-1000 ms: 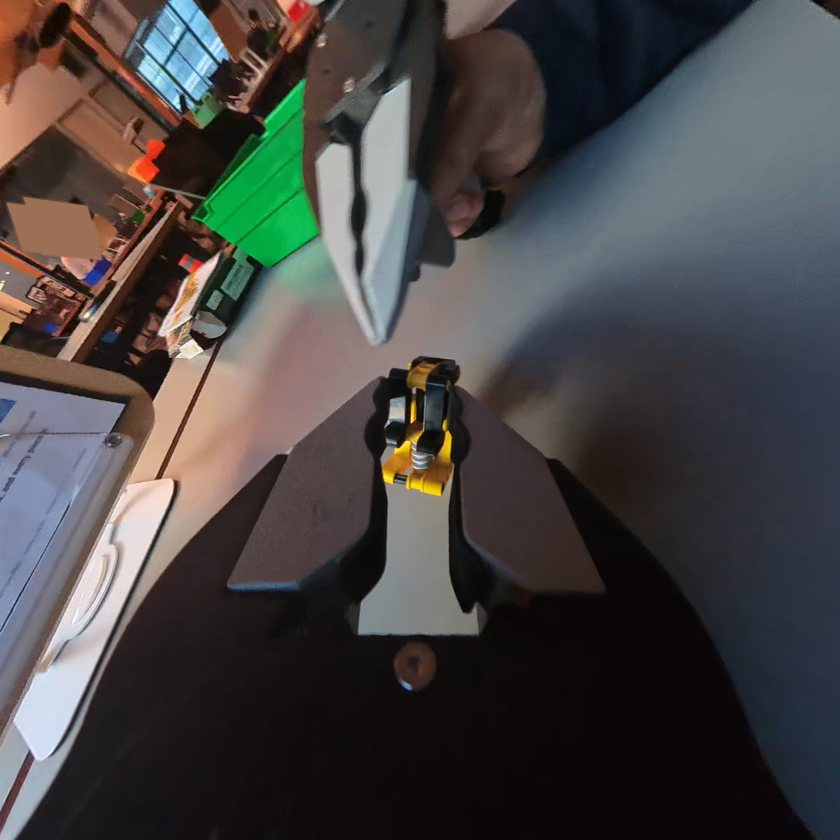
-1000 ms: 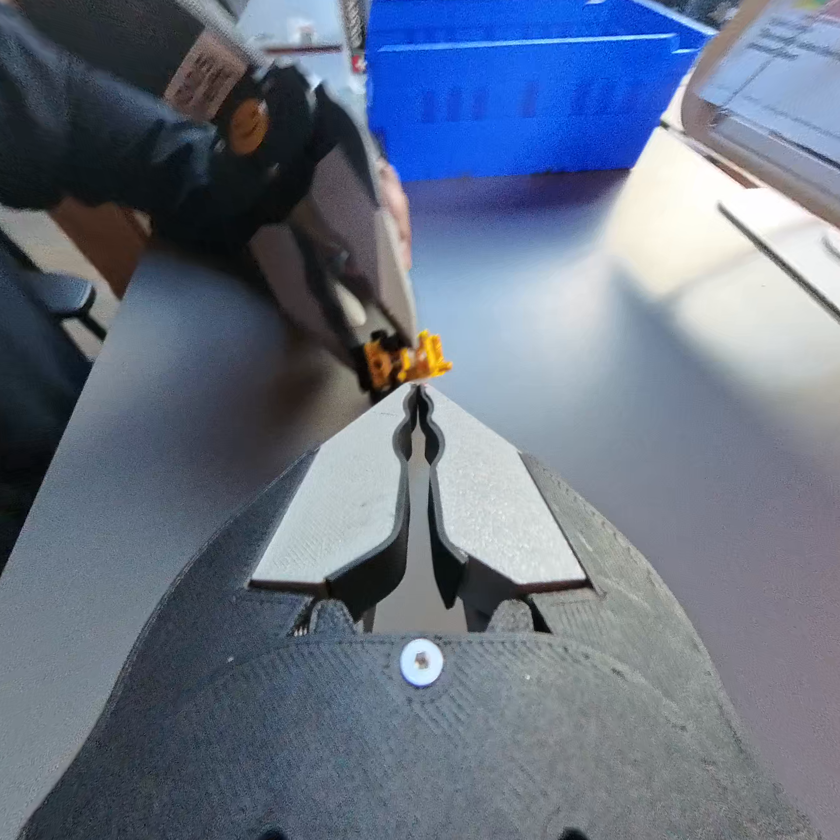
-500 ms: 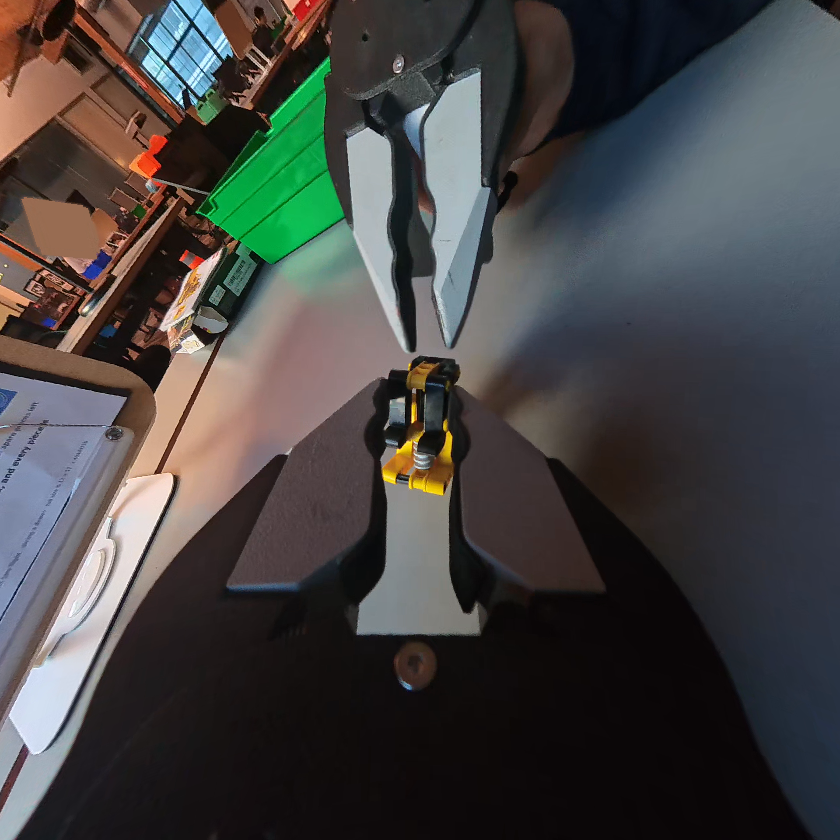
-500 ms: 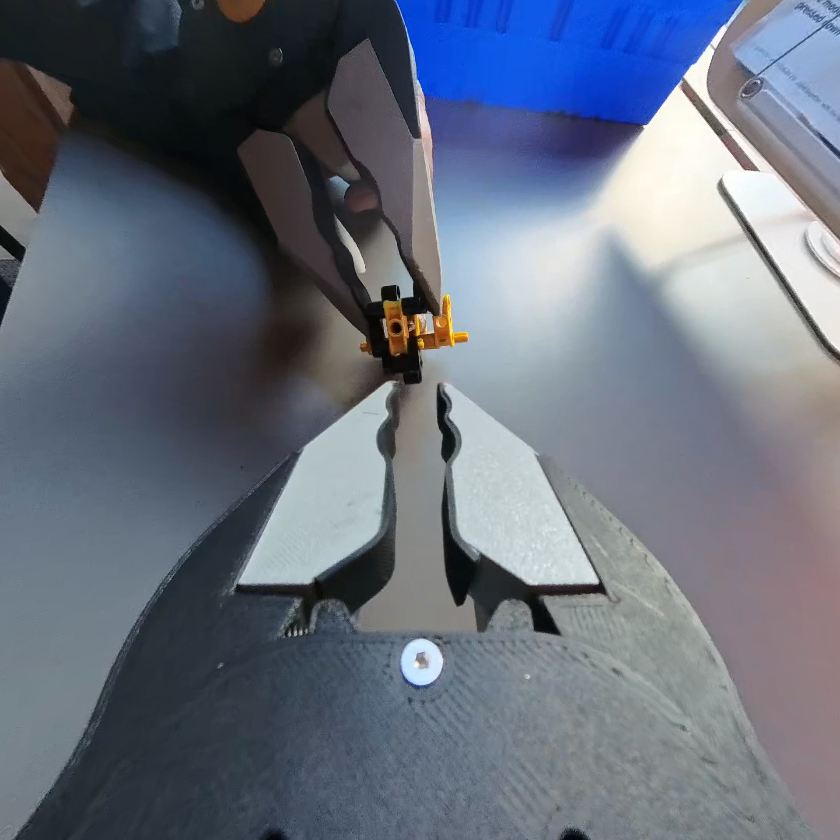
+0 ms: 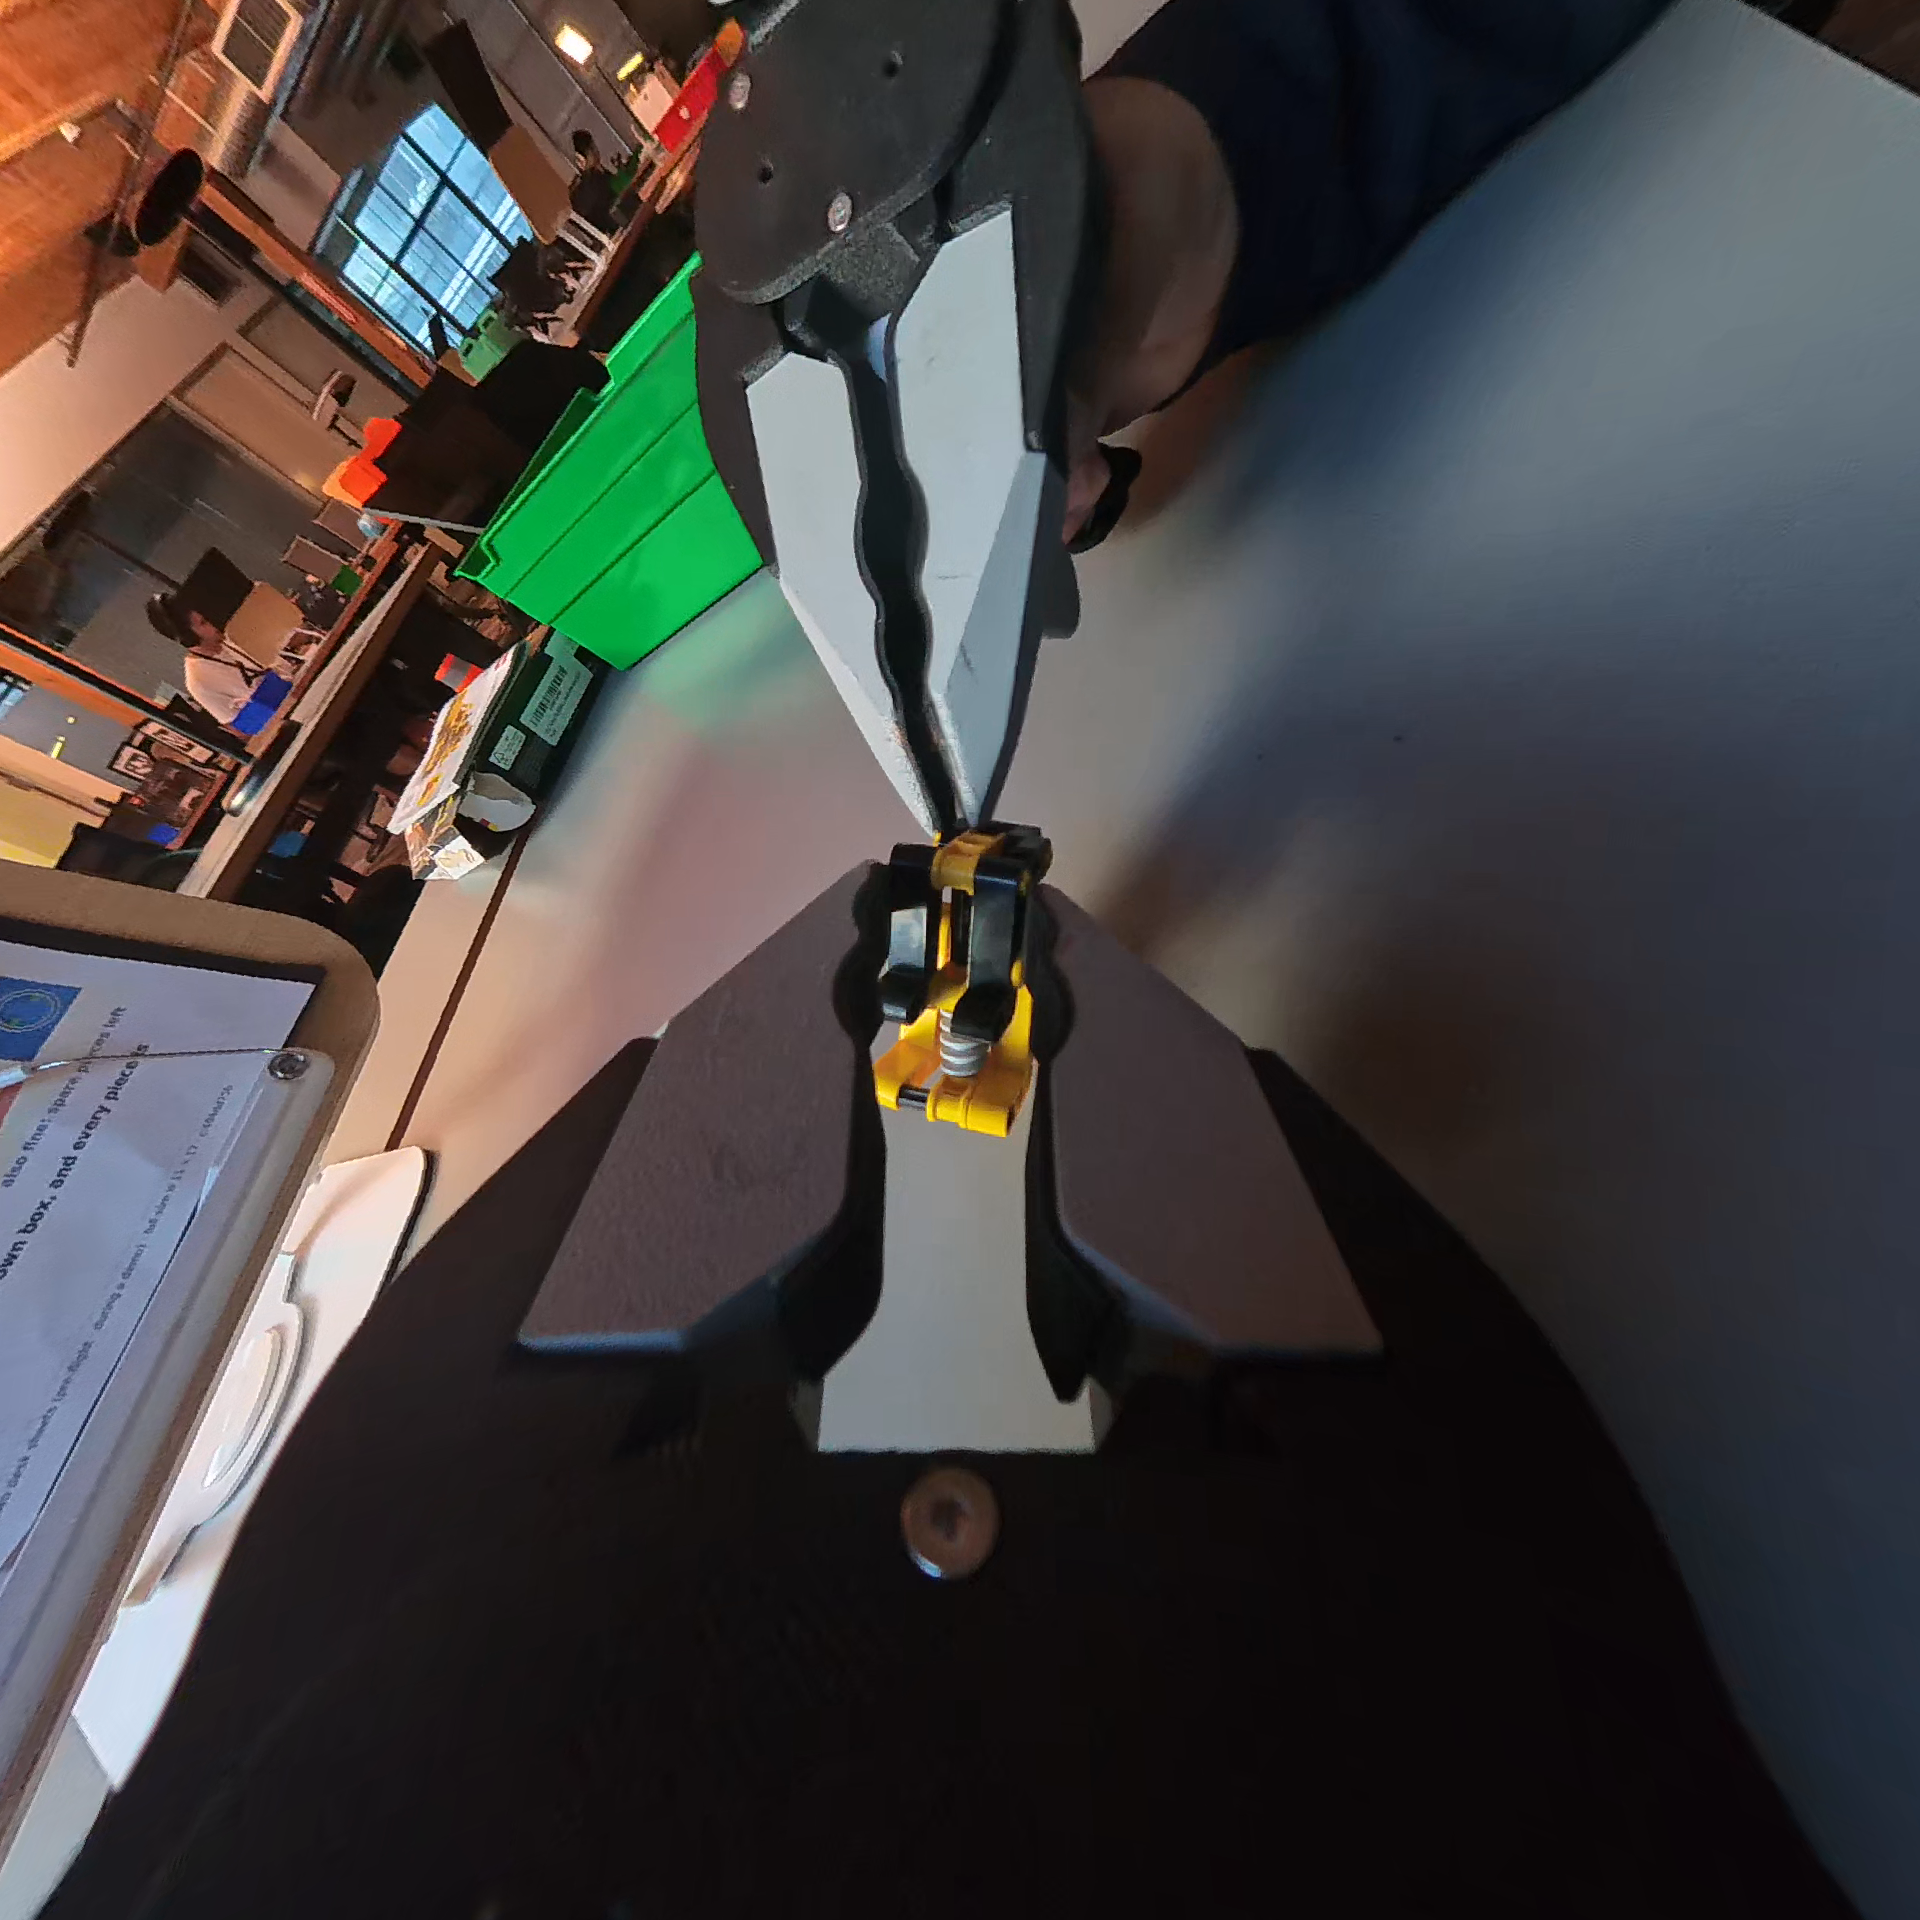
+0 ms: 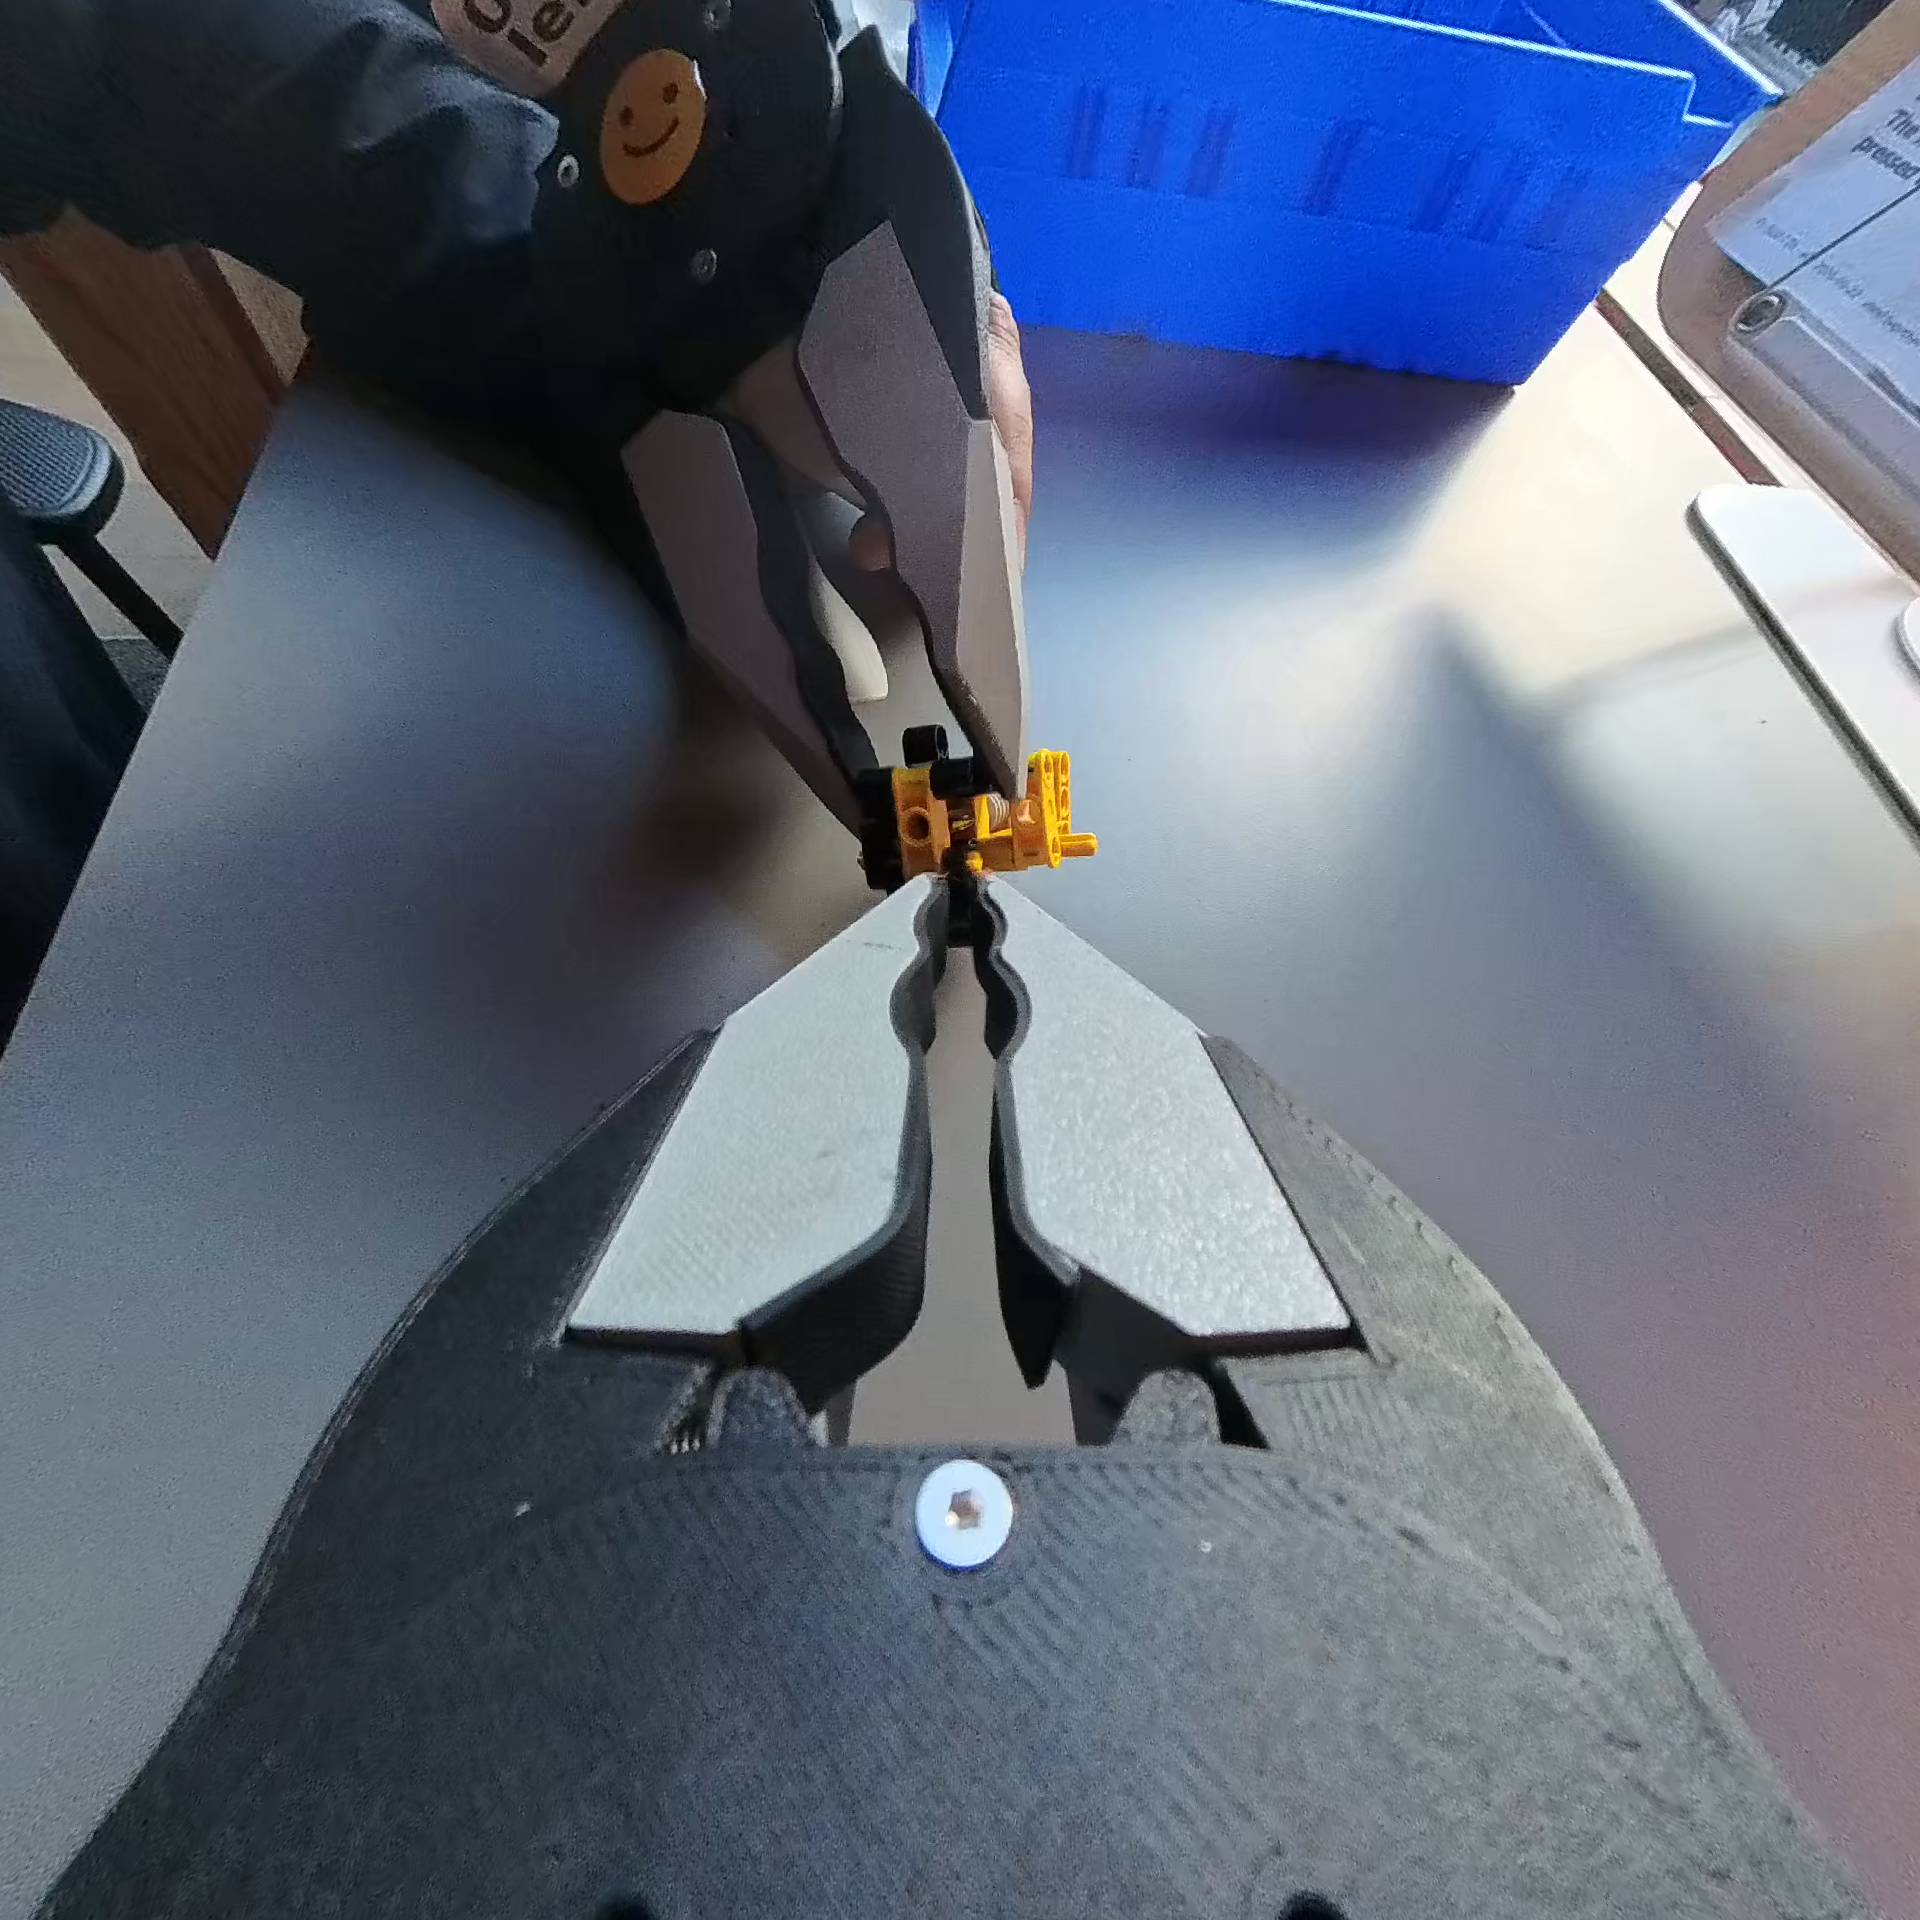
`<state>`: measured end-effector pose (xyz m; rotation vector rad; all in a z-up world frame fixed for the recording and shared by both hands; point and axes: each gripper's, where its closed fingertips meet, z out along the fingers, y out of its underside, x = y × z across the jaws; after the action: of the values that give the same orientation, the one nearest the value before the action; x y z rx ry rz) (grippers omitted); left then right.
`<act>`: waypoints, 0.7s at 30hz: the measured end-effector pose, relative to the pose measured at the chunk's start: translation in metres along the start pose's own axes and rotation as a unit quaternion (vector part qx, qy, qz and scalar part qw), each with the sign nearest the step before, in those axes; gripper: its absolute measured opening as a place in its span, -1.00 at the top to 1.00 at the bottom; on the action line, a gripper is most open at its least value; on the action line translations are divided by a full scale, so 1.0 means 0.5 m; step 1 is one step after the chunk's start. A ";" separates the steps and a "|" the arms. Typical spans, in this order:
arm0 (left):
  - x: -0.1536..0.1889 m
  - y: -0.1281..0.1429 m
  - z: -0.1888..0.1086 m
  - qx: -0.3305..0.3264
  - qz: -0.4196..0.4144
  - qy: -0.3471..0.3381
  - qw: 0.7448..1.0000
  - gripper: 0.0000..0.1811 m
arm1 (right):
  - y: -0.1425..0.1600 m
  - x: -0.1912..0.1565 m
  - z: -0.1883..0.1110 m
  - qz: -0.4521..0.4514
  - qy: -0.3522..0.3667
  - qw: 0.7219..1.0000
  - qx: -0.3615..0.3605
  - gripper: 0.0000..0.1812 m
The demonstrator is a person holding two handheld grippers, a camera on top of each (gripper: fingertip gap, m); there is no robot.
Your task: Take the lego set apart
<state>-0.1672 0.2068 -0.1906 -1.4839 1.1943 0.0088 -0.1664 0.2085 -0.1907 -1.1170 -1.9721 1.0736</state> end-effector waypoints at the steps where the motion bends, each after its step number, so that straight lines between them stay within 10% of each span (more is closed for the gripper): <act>1: 0.001 -0.001 0.000 0.001 0.000 0.001 1.000 0.76 | 0.001 -0.001 0.000 0.004 -0.004 1.000 0.000 0.99; 7: 0.024 0.013 0.006 -0.028 0.023 0.031 0.999 0.77 | 0.030 -0.011 0.017 -0.001 -0.021 0.999 -0.032 1.00; 17: 0.028 0.013 -0.005 -0.017 -0.025 0.068 0.997 0.77 | 0.043 0.109 0.027 -0.012 0.173 0.982 -0.075 1.00; 21: 0.019 0.009 0.005 -0.028 -0.021 0.026 0.999 0.75 | 0.013 0.113 0.013 0.079 0.106 0.991 0.009 1.00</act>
<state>-0.1640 0.2031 -0.2003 -1.5655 1.2136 -0.0250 -0.1947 0.2582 -0.1925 -1.3377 -1.7283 1.0041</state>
